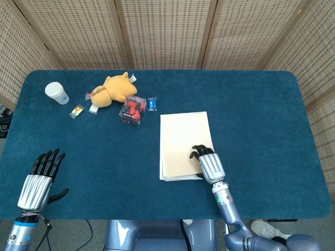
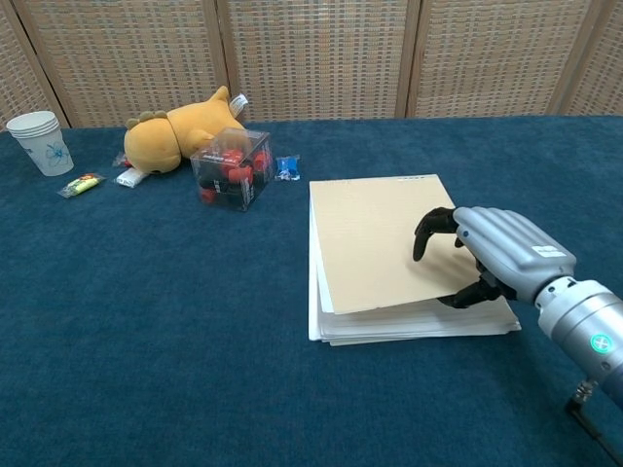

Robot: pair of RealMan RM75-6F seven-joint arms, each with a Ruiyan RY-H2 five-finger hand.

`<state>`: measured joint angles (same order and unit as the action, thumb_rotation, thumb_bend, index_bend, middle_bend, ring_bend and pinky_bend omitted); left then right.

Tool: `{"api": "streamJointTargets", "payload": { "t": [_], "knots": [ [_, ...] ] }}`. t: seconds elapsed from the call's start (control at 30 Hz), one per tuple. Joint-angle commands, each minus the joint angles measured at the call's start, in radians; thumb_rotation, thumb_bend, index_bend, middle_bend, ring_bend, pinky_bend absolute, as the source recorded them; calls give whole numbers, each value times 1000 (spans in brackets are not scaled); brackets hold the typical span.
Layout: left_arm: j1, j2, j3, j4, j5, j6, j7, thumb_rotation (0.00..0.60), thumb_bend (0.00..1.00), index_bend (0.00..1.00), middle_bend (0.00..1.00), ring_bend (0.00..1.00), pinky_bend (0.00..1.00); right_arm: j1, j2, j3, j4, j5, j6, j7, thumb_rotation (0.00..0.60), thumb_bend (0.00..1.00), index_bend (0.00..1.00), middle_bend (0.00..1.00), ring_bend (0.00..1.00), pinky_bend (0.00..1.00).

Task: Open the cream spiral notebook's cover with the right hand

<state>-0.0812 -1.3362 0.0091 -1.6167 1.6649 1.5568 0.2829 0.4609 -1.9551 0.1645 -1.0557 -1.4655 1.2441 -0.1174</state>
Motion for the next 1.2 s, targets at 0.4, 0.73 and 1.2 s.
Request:
{"api": "streamJointTargets", "payload": {
  "t": [0.4,0.73,1.2],
  "knots": [
    [1,0,1,-2,1,-1,4,600,10,0,0,0,60,22,-27,24,67,-13,57,35,600,545,631,490,398,548],
    [1,0,3,-3,2,-1,5,600,10,0,0,0,60,37,-30,37,92,-15,78,60,600,626,722,600,504,675],
    [1,1,2,-4,1,-1,2,600,10,0,0,0,60,38,-28,32,102,-34,131,99,600,647,743,732,631,797]
  ]
}}
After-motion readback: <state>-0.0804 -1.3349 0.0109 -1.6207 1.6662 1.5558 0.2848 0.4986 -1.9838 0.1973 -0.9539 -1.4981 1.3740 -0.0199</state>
